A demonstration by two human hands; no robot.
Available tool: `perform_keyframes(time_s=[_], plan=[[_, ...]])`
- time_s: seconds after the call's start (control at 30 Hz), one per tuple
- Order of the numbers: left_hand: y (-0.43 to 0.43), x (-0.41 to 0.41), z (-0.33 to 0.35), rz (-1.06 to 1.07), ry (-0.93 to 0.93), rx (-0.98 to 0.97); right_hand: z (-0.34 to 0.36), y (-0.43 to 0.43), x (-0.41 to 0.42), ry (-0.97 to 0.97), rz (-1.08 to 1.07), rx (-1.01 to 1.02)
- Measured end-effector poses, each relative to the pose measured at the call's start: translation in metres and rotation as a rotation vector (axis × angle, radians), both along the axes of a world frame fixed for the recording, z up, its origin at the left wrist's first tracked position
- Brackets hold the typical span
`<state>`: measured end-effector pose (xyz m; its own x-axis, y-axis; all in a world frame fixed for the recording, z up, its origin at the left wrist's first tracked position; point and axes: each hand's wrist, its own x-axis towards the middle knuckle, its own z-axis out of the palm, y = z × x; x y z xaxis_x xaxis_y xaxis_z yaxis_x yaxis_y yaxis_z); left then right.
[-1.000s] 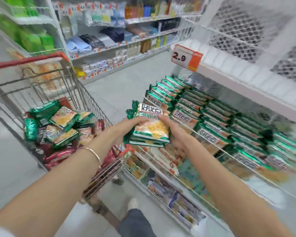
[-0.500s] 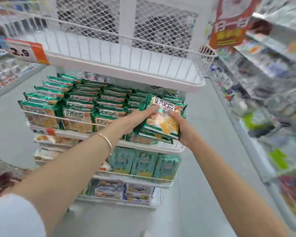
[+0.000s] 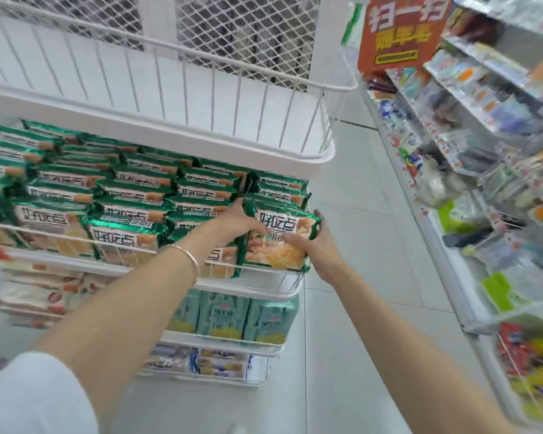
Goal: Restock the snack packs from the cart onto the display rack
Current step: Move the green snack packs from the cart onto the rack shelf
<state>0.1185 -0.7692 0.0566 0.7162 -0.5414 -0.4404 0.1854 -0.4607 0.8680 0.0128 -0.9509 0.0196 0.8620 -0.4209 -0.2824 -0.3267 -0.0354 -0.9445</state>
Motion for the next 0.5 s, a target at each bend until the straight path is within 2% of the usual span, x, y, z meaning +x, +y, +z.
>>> perform_keyframes(time_s=[0.17,0.27,0.4,0.5], plan=[[0.004,0.009,-0.001,-0.203,-0.48,0.109,0.006,-0.012,0.0,-0.016,0.143,-0.193],[0.011,0.011,-0.006,-0.357,-0.596,0.224,0.013,-0.011,0.001,-0.047,0.221,-0.262],[0.01,0.003,-0.018,-0.321,-0.776,0.293,0.014,-0.008,0.003,-0.087,0.268,-0.378],[0.018,-0.008,-0.032,-0.414,-0.943,0.372,-0.003,0.001,-0.02,-0.024,0.328,-0.468]])
